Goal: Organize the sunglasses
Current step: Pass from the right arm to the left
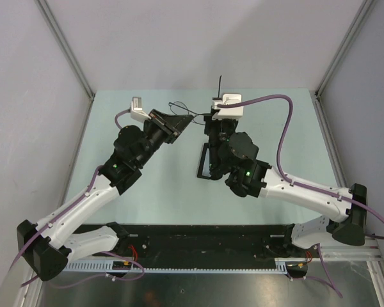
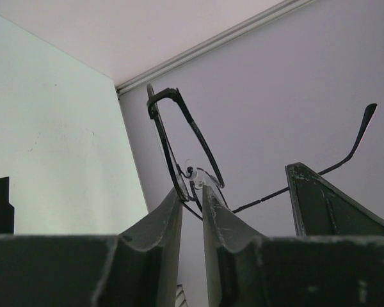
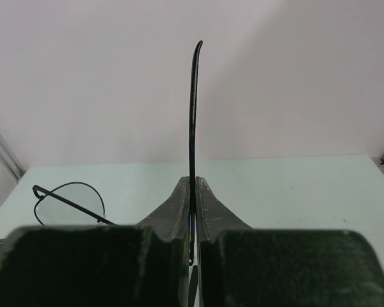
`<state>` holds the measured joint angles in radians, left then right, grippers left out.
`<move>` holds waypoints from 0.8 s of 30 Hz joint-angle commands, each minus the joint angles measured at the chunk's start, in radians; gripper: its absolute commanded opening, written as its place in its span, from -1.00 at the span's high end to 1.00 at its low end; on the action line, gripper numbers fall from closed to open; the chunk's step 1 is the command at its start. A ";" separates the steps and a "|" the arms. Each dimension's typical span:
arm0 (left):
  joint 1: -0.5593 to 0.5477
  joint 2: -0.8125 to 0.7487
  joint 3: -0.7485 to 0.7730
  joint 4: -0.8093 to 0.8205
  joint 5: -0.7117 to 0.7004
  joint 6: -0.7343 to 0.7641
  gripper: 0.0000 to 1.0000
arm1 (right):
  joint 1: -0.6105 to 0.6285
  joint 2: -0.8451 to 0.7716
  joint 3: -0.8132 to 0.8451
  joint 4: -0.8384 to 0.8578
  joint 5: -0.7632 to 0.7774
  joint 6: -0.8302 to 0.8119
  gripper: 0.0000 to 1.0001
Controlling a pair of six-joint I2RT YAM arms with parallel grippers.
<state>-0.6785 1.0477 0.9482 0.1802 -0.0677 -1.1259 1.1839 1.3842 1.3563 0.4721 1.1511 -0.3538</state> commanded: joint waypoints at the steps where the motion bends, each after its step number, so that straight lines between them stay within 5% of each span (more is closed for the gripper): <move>1: -0.003 0.000 0.018 0.042 -0.023 0.011 0.56 | 0.025 0.022 0.041 0.105 0.039 -0.039 1.00; 20: -0.003 -0.020 0.018 0.024 -0.132 0.077 0.87 | 0.066 0.047 0.041 0.135 0.029 -0.123 1.00; 24: -0.003 -0.028 0.023 0.013 -0.162 0.098 0.99 | 0.069 0.038 0.041 0.091 0.009 -0.103 0.65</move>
<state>-0.6788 1.0397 0.9482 0.2058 -0.1654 -1.0943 1.2381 1.4368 1.3571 0.5579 1.1774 -0.4717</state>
